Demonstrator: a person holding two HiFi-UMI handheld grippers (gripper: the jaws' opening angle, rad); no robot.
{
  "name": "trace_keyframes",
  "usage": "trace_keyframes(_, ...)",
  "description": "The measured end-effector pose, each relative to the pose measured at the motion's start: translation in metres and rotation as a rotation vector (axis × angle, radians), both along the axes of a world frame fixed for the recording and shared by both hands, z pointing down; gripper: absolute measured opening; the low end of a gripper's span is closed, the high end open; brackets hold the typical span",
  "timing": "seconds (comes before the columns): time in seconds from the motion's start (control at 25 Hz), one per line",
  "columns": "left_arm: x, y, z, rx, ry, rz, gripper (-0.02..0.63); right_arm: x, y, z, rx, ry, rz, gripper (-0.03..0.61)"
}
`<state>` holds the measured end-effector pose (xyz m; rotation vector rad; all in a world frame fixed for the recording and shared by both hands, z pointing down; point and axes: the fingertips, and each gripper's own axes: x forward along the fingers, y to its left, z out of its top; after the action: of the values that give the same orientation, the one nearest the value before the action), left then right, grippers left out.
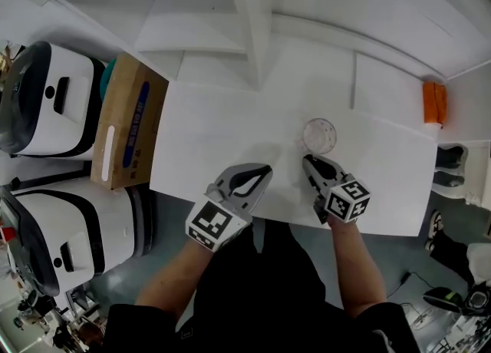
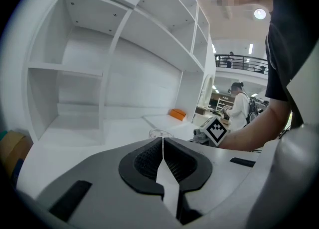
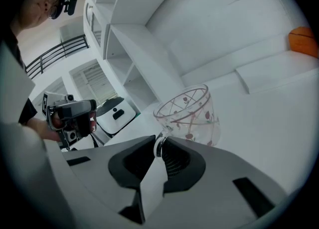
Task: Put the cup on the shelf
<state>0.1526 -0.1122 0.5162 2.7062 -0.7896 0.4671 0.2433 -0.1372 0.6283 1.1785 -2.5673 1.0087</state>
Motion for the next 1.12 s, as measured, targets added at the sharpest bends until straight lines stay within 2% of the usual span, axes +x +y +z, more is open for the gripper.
trace_keyframes(0.36,-0.001,0.000,-0.038,0.053,0.009,-0.046,0.012,0.007,-0.009,-0.014,0.073,0.068,-0.022,0.038)
trace_keyframes(0.64,-0.011,-0.002,-0.046,0.046,0.010,-0.115,0.012,0.011,-0.020,-0.025,0.117,0.105,-0.066,0.035)
trace_keyframes(1.12,-0.006,-0.011,-0.065,0.063,0.023,-0.146,0.012,0.014,-0.023,-0.039,0.140,0.119,-0.119,0.031)
